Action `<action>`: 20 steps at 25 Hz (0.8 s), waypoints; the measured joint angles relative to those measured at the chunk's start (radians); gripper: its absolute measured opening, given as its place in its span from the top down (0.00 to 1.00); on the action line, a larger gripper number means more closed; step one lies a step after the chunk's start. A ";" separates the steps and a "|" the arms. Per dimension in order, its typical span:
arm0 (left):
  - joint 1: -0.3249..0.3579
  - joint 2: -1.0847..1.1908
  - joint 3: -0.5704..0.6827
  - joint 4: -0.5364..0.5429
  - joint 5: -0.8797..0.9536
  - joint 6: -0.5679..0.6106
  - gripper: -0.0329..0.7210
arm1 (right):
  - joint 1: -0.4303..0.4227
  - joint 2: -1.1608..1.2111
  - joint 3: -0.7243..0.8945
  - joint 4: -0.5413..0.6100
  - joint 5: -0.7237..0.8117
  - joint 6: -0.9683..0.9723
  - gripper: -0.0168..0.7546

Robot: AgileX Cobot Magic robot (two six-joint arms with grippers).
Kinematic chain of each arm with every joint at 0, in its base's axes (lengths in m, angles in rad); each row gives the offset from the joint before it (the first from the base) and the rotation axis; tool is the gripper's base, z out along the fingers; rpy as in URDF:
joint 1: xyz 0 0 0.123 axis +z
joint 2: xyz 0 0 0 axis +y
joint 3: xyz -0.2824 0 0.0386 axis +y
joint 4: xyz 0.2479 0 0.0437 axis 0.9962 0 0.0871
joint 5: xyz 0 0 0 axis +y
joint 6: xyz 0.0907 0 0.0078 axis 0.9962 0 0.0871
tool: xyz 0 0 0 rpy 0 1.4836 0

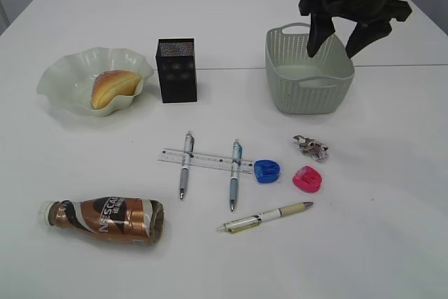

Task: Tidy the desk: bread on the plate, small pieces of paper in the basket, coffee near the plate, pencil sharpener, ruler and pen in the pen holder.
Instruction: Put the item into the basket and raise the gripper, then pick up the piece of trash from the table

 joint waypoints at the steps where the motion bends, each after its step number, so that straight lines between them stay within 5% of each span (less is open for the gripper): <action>1: 0.000 0.000 0.000 0.000 0.000 0.000 0.30 | 0.010 -0.006 0.020 -0.004 0.000 -0.002 0.31; 20: 0.000 0.000 0.000 0.000 0.000 0.000 0.31 | 0.074 0.164 0.145 -0.094 -0.012 -0.012 0.33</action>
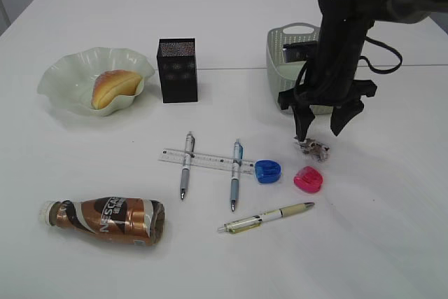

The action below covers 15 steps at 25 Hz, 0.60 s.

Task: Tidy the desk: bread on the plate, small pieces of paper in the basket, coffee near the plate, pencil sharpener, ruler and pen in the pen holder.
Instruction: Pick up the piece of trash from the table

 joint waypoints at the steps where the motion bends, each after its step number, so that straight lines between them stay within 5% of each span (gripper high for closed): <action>1: 0.000 0.000 0.000 0.000 0.000 0.000 0.31 | 0.000 0.015 0.000 0.000 -0.001 0.000 0.33; 15: 0.000 0.000 0.000 0.000 0.000 0.000 0.31 | 0.000 0.083 0.000 -0.042 -0.012 -0.002 0.33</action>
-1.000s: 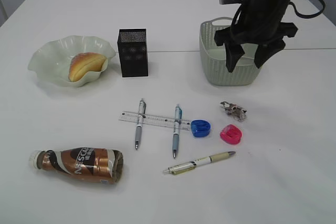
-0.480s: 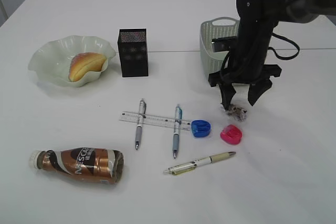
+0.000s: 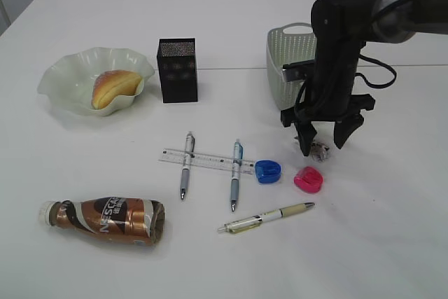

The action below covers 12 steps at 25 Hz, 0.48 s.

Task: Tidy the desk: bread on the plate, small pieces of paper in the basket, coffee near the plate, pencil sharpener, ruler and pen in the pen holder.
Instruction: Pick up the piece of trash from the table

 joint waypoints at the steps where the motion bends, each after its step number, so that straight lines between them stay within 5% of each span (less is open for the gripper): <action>1: 0.000 0.000 0.000 0.000 0.000 0.000 0.31 | 0.000 0.000 0.000 -0.002 0.000 0.000 0.33; 12: 0.000 0.000 0.000 0.000 0.000 0.000 0.31 | 0.000 0.000 0.000 -0.002 -0.048 -0.002 0.33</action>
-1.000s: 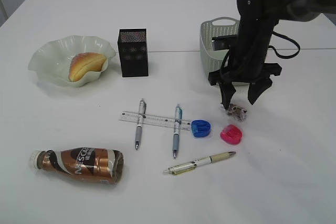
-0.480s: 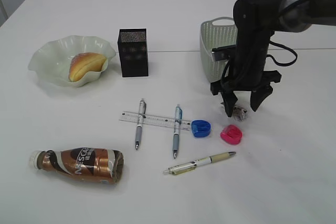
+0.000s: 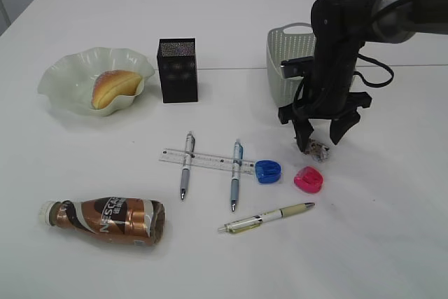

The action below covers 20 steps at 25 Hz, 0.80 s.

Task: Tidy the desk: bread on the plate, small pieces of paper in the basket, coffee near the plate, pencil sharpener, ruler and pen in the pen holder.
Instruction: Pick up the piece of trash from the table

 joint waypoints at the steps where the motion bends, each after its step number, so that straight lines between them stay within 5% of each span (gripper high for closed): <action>1: 0.000 0.000 0.000 0.000 0.000 0.000 0.31 | 0.000 0.000 0.000 0.000 -0.002 0.000 0.33; 13: 0.000 0.000 0.000 0.002 0.000 0.000 0.31 | 0.000 0.044 0.000 0.000 0.004 0.000 0.35; 20: 0.000 0.000 0.000 0.002 0.000 0.000 0.31 | 0.000 0.044 0.000 0.000 -0.002 0.000 0.71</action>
